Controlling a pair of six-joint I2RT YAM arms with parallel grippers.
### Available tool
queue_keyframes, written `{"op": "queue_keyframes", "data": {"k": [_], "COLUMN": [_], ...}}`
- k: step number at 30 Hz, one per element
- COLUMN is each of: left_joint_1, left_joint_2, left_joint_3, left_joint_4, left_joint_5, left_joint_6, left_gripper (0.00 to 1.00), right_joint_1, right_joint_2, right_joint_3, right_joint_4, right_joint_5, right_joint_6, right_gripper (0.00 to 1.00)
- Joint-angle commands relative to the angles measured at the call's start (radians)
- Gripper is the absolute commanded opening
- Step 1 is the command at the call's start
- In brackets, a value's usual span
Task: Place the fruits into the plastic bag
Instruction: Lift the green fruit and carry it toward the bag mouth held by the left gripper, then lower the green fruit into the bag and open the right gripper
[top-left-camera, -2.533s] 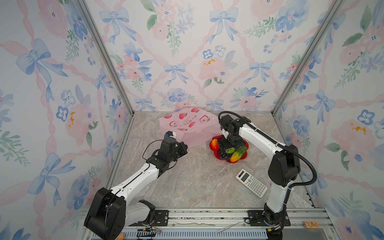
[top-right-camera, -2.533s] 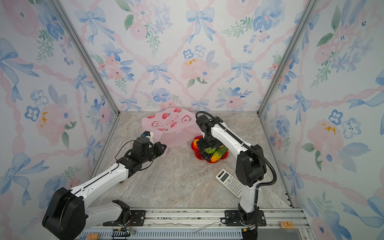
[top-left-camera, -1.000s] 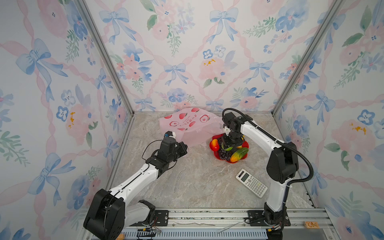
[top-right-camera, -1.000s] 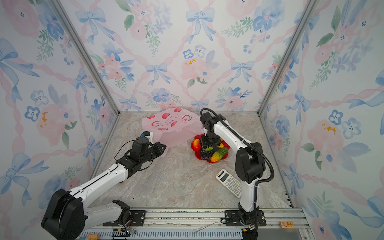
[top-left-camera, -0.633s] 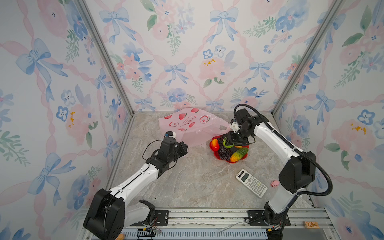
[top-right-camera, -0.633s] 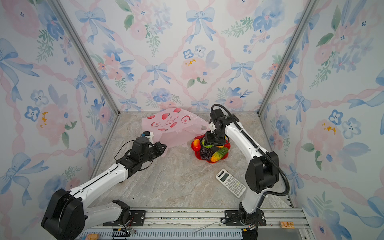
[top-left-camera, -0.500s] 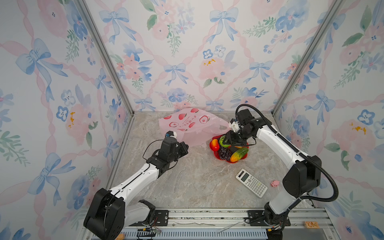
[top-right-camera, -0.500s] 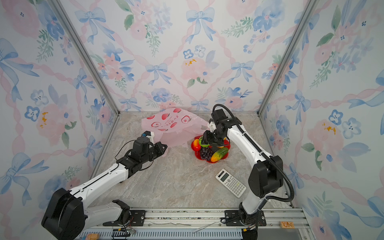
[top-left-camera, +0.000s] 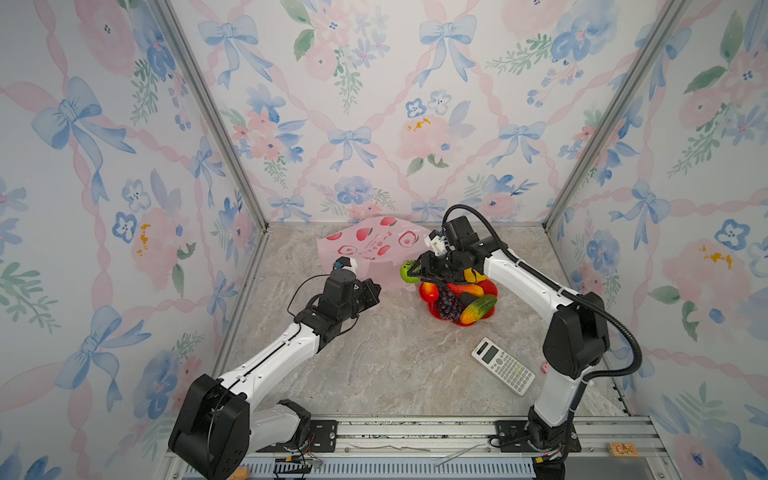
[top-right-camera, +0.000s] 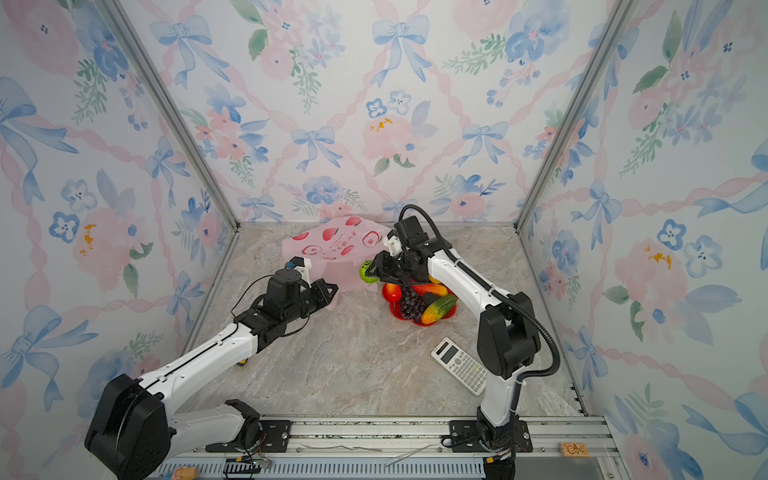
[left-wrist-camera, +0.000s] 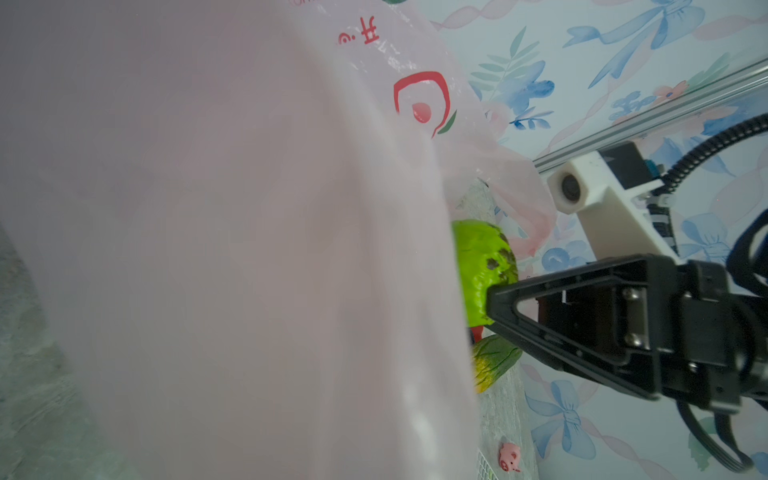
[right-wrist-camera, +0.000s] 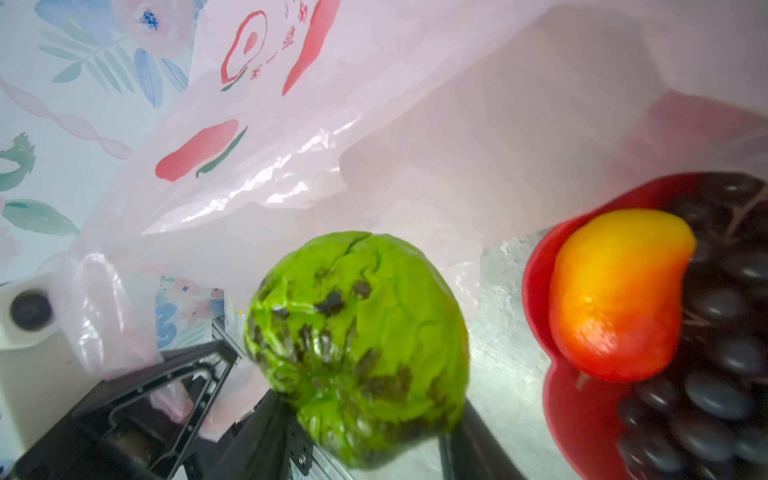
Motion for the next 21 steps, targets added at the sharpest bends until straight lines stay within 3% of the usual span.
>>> {"op": "queue_keyframes", "data": {"k": [1,21], "left_joint_1": [-0.008,-0.008], "left_joint_2": [-0.02,-0.008], "left_joint_3": [0.014,-0.008], "left_joint_4": [-0.002,0.03], "left_joint_5": [0.009,0.071], "left_joint_6": [-0.01,-0.063], "left_gripper": [0.0,0.0], "right_joint_1": [0.012,0.057], "right_joint_2": [0.065,0.382], "right_joint_3": [0.063,0.237], "right_joint_4": [0.065,0.331], "right_joint_5": [-0.034,-0.063], "right_joint_6": [0.059,0.345], "right_gripper": [0.5,0.57]}}
